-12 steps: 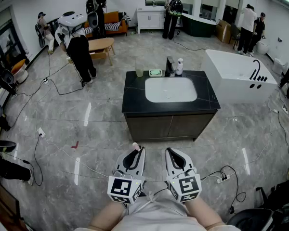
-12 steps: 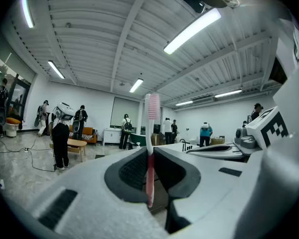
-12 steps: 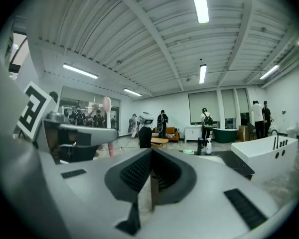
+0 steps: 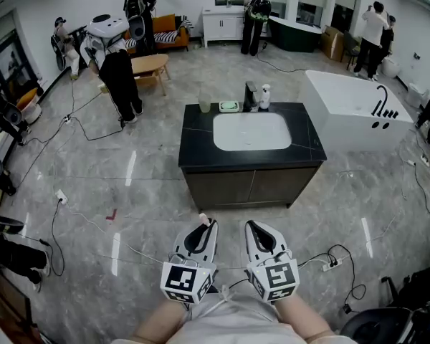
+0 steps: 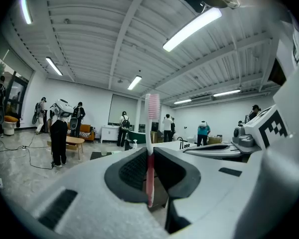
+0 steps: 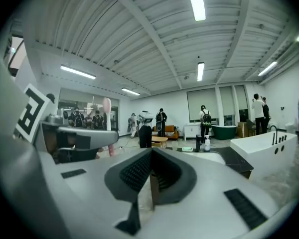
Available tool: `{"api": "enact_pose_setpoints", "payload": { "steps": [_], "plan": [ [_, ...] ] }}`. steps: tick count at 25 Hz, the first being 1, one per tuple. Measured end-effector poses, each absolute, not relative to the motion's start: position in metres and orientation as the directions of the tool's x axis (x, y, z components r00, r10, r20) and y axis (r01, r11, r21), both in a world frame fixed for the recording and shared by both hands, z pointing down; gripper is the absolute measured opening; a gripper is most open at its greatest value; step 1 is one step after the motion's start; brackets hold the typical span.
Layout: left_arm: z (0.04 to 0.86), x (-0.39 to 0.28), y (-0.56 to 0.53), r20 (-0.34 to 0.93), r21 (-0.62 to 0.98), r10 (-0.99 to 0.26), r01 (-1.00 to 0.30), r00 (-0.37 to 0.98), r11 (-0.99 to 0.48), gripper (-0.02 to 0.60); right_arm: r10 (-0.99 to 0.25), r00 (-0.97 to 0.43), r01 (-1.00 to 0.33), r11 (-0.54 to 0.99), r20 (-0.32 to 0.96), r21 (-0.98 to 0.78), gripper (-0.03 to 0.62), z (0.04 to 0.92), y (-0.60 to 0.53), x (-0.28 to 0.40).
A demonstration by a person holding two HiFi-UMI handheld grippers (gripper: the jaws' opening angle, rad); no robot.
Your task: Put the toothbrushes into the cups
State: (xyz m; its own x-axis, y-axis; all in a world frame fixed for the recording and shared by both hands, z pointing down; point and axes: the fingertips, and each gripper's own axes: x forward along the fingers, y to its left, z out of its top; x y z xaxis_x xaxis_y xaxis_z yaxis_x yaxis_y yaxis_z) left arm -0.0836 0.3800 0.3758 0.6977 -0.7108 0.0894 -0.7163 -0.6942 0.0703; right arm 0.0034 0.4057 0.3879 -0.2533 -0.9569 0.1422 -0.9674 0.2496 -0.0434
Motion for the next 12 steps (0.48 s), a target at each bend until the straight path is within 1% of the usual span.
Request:
{"api": "enact_pose_setpoints", "payload": {
  "steps": [4,12],
  "plan": [
    [0.382,-0.073,0.388,0.100,0.074,-0.709,-0.716,0.698,-0.694,0.048,-0.963,-0.226,-0.973,0.218,0.148,-0.072,0.026,0.394,0.413,0.020],
    [0.398,-0.055,0.390,0.129,0.085,-0.712,-0.723,0.690,-0.685,0.048,-0.950,-0.254,-0.965,0.236,0.183,-0.114,0.026,0.414,0.418,0.040]
  ]
}}
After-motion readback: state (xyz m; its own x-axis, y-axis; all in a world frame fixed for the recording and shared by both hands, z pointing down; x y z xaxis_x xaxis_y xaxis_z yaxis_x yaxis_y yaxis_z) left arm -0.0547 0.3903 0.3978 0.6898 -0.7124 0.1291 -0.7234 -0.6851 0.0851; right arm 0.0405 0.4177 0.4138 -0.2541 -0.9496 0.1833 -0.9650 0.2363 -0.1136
